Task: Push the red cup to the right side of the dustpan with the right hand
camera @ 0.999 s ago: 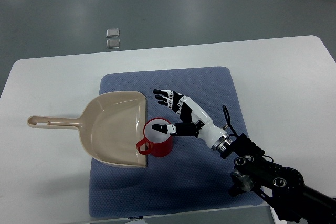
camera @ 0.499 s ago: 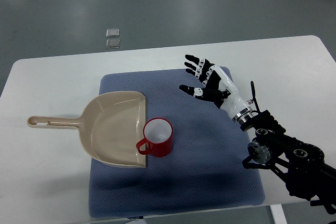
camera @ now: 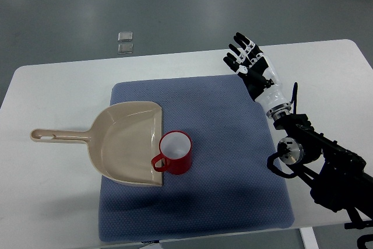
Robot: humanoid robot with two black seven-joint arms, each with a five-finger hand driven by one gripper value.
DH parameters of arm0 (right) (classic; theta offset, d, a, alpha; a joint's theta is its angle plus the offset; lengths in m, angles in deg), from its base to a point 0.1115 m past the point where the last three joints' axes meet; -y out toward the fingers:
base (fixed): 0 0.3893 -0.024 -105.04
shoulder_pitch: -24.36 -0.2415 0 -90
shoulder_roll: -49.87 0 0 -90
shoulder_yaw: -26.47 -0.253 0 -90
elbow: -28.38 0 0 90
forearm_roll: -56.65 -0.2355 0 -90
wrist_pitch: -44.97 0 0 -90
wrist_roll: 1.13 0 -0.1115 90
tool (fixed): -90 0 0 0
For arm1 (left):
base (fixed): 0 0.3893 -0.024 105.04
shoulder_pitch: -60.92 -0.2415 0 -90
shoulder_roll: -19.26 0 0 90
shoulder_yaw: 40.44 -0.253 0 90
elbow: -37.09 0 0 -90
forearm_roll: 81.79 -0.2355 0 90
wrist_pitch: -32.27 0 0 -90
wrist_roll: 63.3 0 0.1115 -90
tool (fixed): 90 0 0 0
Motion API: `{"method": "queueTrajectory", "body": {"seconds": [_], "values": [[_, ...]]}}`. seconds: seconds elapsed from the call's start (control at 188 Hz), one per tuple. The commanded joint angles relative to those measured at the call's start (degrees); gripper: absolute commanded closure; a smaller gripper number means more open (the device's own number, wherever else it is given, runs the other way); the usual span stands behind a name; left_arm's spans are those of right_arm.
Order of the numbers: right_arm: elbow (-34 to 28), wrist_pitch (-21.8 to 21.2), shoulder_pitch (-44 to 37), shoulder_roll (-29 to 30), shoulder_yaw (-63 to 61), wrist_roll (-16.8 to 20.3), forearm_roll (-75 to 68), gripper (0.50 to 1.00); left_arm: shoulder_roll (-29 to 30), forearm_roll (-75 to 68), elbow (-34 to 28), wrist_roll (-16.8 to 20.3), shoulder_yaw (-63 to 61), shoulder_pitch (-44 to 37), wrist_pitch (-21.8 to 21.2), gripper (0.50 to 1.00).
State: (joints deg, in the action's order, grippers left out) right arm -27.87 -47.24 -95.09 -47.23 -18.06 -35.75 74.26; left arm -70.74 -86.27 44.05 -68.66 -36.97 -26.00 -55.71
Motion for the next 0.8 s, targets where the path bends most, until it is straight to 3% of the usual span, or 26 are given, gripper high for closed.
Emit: {"method": "queueTrajectory", "body": {"seconds": [0.0,0.276,0.563,0.797], "values": [[0.1,1.0,0.0,0.1,-0.2,1.6,-3.6,0.574,0.0,0.0,0.0,0.0,0.0,0.0,0.0,0.500],[1.8,3.3,0.1,0.1,-0.2,5.6,-13.5,0.574,0.0,0.0,0.0,0.0,0.0,0.0,0.0,0.500],[1.8,-1.2,0.5,0.2,-0.3,4.6,-14.4,0.574,0.0,0.0,0.0,0.0,0.0,-0.1,0.0,0.500],[2.2,-1.1,0.3,0.2,-0.3,4.6,-14.2,0.574,0.0,0.0,0.0,0.0,0.0,0.0,0.0,0.500]]}}
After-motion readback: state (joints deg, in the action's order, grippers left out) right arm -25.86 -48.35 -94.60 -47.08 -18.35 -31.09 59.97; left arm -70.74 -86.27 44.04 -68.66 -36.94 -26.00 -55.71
